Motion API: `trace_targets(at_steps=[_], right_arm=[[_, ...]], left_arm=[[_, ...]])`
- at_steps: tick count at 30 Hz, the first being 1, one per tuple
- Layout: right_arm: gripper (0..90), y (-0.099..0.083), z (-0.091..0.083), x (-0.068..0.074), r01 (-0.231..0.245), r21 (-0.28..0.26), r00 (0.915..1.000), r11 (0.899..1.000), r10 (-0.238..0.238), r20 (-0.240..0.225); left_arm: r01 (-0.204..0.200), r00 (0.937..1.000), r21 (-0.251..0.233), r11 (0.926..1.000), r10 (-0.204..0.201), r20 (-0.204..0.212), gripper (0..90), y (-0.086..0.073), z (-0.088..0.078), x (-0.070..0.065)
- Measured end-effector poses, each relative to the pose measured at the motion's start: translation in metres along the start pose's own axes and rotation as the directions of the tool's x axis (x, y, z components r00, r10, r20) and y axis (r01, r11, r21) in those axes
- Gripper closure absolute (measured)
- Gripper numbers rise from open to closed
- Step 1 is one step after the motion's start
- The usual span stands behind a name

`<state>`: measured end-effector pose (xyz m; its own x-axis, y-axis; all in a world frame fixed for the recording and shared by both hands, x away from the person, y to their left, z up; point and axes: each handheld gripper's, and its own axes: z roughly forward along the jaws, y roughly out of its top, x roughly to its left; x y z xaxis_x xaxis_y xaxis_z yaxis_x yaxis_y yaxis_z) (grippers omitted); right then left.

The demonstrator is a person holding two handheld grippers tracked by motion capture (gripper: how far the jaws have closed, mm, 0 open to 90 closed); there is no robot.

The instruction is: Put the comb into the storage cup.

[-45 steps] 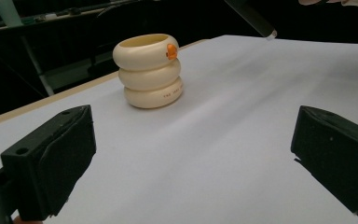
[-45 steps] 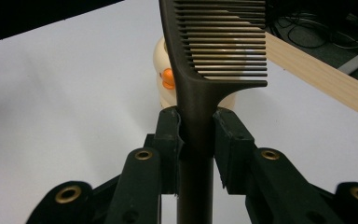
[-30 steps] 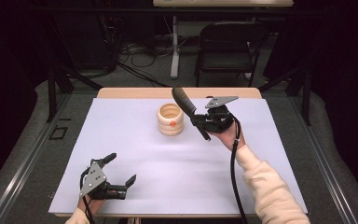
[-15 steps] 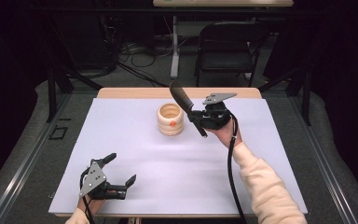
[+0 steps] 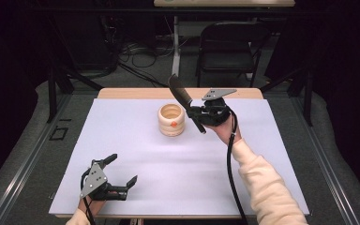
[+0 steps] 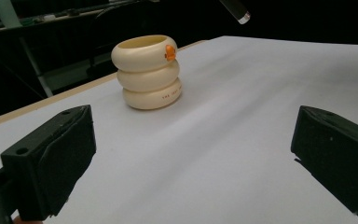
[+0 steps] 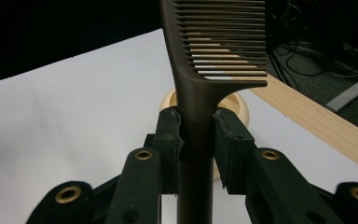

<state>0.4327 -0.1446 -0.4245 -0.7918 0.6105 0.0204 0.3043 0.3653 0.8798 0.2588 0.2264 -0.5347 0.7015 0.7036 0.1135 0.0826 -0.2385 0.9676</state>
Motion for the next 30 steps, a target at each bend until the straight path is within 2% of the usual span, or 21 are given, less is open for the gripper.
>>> trace_targets(at_steps=[9, 30], right_arm=[[72.5, 0.009, 0.002, 0.001, 0.007, -0.016, 1.0000, 1.000, -0.008, -0.003], [72.5, 0.015, 0.011, -0.003, 0.005, -0.043, 1.0000, 0.999, -0.005, -0.004]], left_arm=[[0.005, 1.0000, -0.001, 1.0000, -0.005, 0.000, 0.0, 0.000, 0.000, 0.001], [0.004, 1.0000, -0.002, 1.0000, -0.004, 0.001, 0.0, 0.000, 0.000, 0.001]])
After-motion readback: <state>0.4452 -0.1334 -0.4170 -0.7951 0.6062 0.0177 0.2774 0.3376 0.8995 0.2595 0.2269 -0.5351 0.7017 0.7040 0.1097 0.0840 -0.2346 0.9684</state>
